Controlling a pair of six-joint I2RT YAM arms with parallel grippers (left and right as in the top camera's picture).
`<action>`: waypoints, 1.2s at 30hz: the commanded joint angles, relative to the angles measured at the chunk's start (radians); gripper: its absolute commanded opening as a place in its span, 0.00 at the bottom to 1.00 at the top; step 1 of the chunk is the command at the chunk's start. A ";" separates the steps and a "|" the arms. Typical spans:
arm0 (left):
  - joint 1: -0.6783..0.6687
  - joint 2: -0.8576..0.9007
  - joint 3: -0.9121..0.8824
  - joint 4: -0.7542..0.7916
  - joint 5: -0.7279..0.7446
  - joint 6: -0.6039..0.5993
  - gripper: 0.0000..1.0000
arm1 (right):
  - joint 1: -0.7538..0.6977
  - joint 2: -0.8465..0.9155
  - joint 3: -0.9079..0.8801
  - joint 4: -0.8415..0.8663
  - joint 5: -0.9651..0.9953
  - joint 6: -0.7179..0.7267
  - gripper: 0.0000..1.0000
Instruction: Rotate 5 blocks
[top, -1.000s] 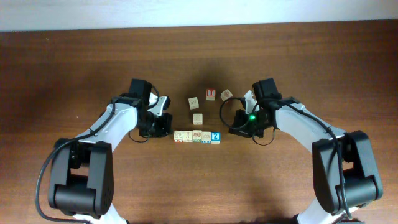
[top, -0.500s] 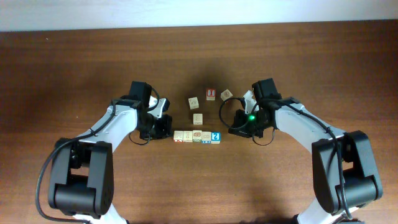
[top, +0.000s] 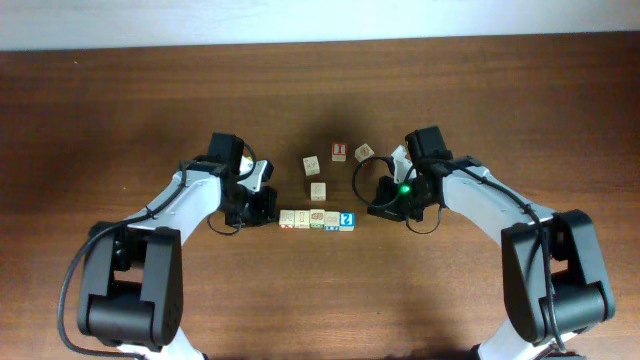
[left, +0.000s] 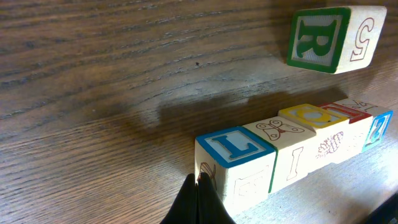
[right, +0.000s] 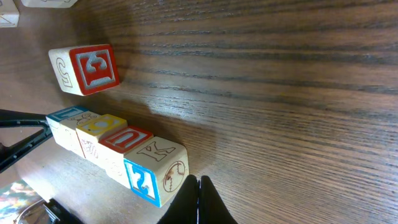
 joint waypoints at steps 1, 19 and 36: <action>-0.004 0.012 -0.010 0.003 0.022 -0.008 0.00 | 0.006 0.010 -0.011 0.001 -0.010 0.010 0.04; -0.004 0.012 -0.010 0.005 0.045 0.056 0.00 | 0.006 0.028 -0.011 -0.014 -0.026 0.047 0.04; -0.004 0.012 -0.010 0.005 0.045 0.055 0.00 | 0.034 0.082 -0.007 0.037 -0.135 -0.053 0.04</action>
